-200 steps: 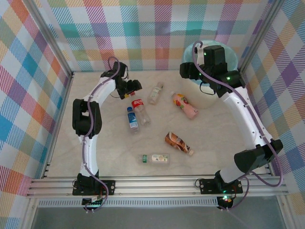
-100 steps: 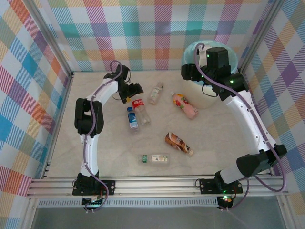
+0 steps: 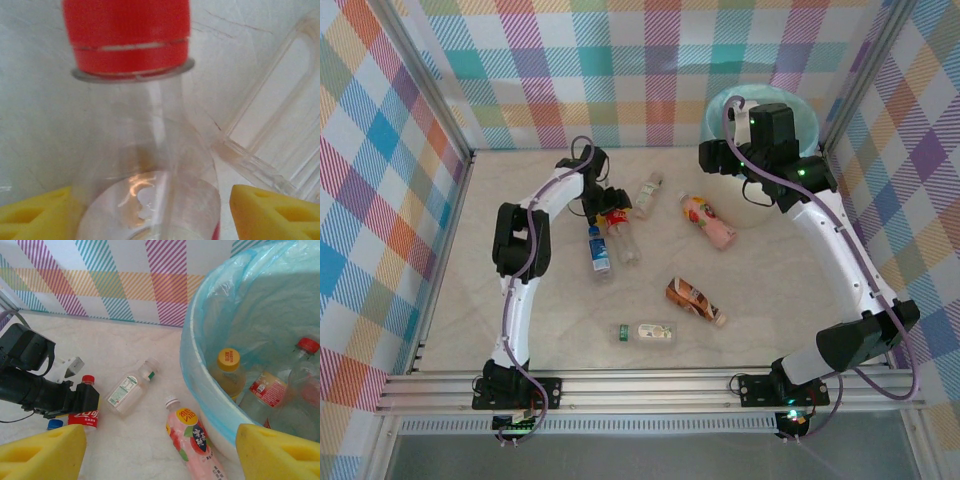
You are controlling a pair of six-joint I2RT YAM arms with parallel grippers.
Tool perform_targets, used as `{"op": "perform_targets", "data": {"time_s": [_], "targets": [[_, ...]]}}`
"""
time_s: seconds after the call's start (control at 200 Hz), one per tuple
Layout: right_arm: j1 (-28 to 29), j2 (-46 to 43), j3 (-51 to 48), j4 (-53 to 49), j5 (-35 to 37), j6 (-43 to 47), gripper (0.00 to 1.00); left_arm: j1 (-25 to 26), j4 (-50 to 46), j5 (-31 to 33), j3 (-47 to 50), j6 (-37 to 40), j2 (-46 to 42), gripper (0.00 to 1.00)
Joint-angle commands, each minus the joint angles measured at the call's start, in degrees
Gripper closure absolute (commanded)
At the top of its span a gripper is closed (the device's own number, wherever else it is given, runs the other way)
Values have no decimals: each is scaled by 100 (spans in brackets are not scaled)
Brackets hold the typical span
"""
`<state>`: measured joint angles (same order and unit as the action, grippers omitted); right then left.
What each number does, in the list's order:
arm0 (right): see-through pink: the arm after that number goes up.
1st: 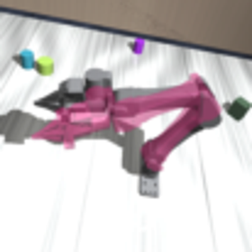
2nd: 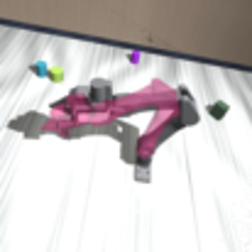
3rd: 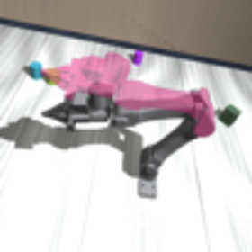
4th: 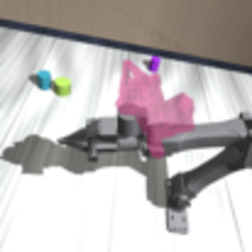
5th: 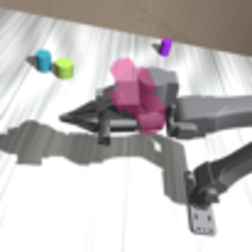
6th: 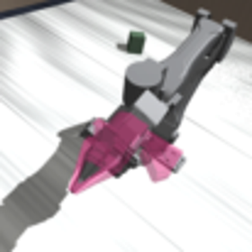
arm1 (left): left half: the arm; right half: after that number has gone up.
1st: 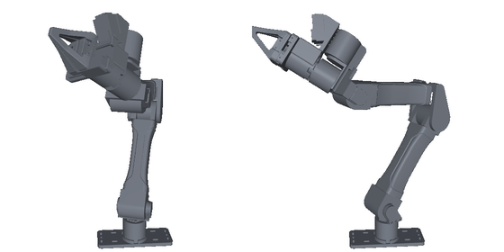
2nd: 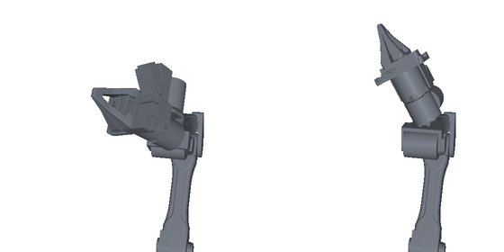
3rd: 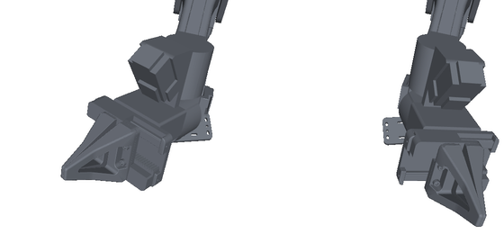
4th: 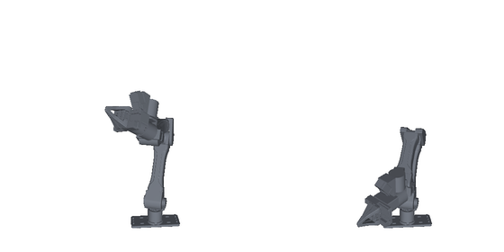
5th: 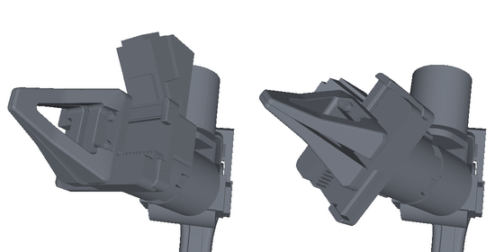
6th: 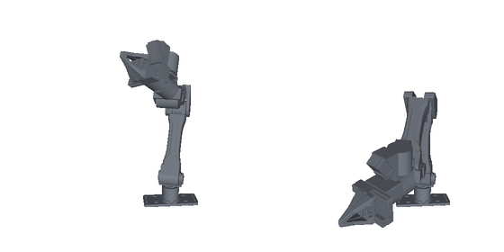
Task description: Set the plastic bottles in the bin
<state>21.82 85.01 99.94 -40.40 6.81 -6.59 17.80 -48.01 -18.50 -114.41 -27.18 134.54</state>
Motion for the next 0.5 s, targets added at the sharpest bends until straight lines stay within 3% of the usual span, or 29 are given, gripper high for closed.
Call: {"op": "perform_targets", "data": {"time_s": [0.0, 0.365, 0.495], "targets": [[-16, -143, -19, 94, 18, 92, 21, 48, -204, -92, -176, 103, 49, 30], [-12, -274, 50, 115, 4, 81, 22, -4, -25, -39, -304, 75, -394, 52], [-11, -344, 87, 127, -2, 71, 22, -56, 6, -4, -285, 81, -640, 54]]}}
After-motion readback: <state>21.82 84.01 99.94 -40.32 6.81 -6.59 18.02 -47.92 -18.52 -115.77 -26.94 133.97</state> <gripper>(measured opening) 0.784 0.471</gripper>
